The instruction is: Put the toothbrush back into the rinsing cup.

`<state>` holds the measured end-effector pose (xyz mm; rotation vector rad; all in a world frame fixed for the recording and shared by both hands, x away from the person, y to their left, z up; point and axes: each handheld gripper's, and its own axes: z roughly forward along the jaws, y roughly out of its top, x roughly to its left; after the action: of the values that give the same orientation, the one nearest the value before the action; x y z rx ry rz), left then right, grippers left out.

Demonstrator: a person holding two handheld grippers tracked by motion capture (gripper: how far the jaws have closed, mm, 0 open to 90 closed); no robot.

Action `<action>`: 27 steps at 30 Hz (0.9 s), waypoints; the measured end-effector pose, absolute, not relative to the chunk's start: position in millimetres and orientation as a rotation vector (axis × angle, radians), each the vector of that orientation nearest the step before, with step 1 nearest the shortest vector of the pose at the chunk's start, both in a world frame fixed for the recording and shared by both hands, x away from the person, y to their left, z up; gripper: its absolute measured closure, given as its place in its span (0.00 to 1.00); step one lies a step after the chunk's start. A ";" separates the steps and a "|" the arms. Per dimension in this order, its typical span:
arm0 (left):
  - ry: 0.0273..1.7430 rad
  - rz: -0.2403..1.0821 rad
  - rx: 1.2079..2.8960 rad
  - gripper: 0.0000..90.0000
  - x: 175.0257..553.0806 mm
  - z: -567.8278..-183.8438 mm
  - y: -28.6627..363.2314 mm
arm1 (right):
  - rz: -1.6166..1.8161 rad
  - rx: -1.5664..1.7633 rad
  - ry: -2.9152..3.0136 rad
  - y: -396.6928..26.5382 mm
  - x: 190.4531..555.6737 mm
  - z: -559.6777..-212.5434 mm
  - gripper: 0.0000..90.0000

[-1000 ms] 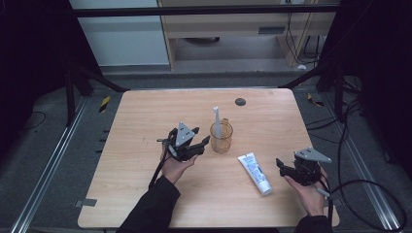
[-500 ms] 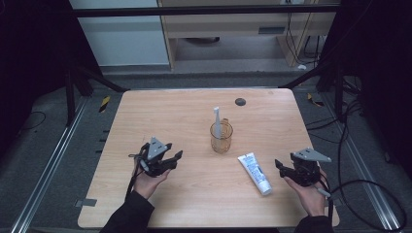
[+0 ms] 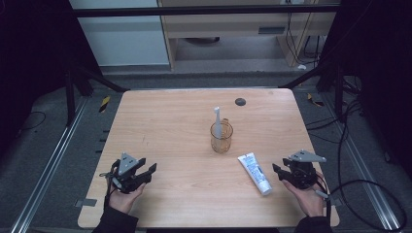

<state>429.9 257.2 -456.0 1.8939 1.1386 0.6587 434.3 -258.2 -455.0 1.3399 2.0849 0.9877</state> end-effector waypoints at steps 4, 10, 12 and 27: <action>1.173 0.667 1.880 0.57 425.5 -456.8 267.4 | 0.978 1.348 2.109 -255.7 432.6 -456.0 0.63; 1.210 0.679 1.888 0.59 424.9 -460.0 275.4 | 0.988 1.361 2.131 -251.2 431.6 -451.9 0.63; 1.216 0.684 1.899 0.59 426.8 -461.9 276.8 | 0.981 1.361 2.141 -248.5 432.0 -450.8 0.62; 1.237 0.670 1.945 0.59 440.5 -473.4 281.1 | 0.949 1.369 2.198 -224.0 443.1 -439.3 0.52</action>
<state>440.5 281.1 -473.4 1.9448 1.2375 0.6695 443.1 -224.0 -439.3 1.3688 2.1982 0.9490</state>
